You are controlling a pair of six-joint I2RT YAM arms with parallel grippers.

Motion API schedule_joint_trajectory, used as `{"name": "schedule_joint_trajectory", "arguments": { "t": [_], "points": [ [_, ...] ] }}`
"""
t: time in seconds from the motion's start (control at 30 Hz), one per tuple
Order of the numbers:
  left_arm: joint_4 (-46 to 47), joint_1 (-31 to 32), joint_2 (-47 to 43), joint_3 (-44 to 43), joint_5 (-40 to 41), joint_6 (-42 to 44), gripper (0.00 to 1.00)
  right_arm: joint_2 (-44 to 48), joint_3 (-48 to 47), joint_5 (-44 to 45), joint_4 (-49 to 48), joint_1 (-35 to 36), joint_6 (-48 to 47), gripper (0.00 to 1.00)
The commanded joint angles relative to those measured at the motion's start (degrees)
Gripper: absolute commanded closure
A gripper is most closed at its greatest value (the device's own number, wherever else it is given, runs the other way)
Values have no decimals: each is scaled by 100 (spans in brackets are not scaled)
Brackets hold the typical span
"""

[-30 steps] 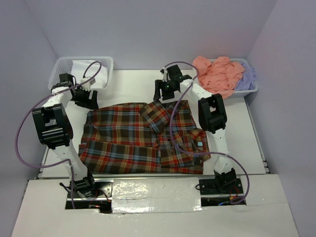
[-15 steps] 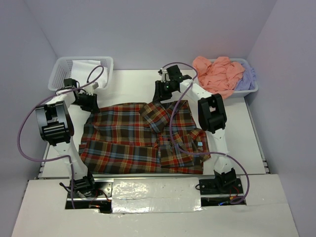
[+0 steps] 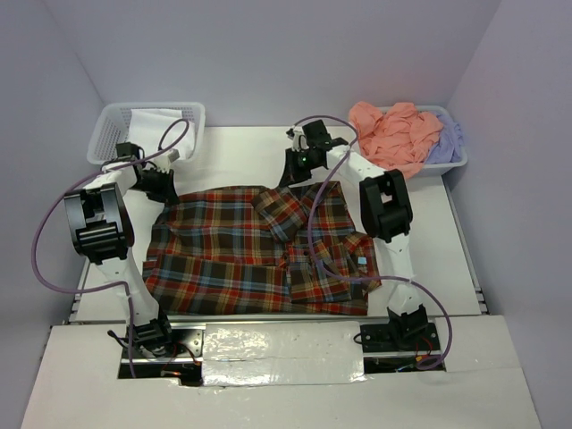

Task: Fold and stack the long sleeve shirts
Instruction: Fold the shirt

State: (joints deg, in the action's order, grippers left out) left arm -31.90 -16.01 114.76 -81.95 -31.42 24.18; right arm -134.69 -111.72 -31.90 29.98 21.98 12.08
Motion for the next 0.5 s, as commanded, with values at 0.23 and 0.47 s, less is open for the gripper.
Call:
{"name": "schedule_joint_trajectory", "arguments": {
  "t": [0.23,0.47],
  "points": [
    [-44,54,-1491,749,-417,1228,100,3611,2776,-546,-1046,-115,66,100],
    [-588,133,-2150,1146,-295,2335,100,5733,4061,-616,-801,-449,225,100]
  ]
}}
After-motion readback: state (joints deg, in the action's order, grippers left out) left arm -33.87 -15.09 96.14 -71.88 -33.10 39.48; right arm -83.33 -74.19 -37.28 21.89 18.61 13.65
